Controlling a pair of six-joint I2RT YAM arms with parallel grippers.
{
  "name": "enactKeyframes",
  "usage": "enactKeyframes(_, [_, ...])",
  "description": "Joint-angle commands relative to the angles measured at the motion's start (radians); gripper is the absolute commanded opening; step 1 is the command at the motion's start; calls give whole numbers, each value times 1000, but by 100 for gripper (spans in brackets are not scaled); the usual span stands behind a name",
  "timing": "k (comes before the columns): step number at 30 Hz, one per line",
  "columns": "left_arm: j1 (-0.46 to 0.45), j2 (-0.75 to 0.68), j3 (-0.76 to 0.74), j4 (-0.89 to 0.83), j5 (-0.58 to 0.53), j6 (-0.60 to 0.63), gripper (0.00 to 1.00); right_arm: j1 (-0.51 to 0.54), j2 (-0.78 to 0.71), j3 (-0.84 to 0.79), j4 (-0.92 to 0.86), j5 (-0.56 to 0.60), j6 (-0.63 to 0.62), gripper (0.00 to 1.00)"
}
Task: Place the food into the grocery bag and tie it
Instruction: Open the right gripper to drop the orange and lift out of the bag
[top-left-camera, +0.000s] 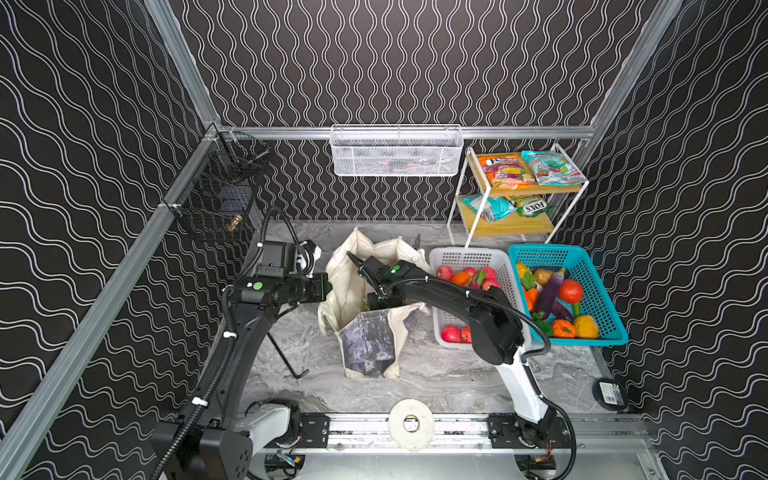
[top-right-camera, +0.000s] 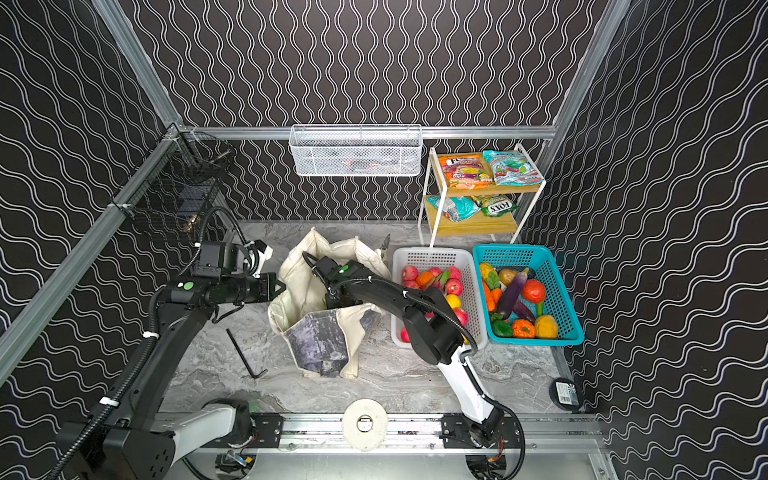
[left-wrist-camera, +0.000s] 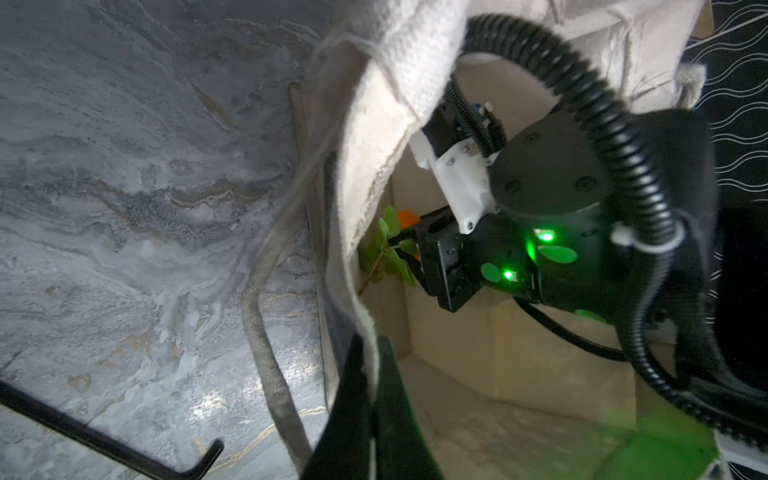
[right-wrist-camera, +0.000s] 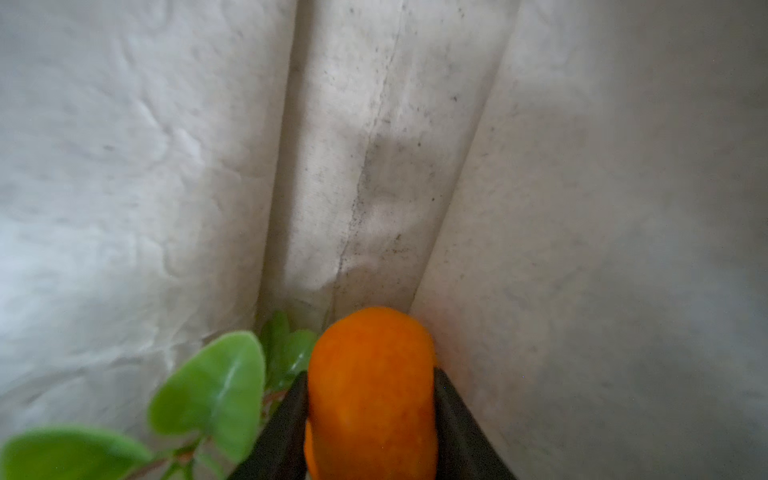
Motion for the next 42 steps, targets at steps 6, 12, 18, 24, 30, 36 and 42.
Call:
enactKeyframes(6, [16, 2, 61, -60, -8, 34, 0, 1, -21, 6, 20, 26, 2, 58])
enactKeyframes(12, [17, -23, 19, -31, 14, -3, 0, 1, -96, -68, 55, 50, 2, 75])
enactKeyframes(18, [16, -21, -6, -7, 9, -27, 0, 1, -178, -79, 74, 75, -21, 84])
enactKeyframes(24, [17, -53, -28, -8, -30, -47, 0, 0, -232, 7, 48, 98, -58, 87])
enactKeyframes(30, [15, -70, -71, -3, -38, -71, 0, -1, -317, 61, 54, 135, -91, 88])
enactKeyframes(36, [15, -76, -80, -22, -68, -72, 0, -5, -422, 86, 38, 174, -102, 89])
enactKeyframes(42, [13, -89, -72, -54, -94, -70, 0, -43, -555, 3, 30, 231, -108, 90])
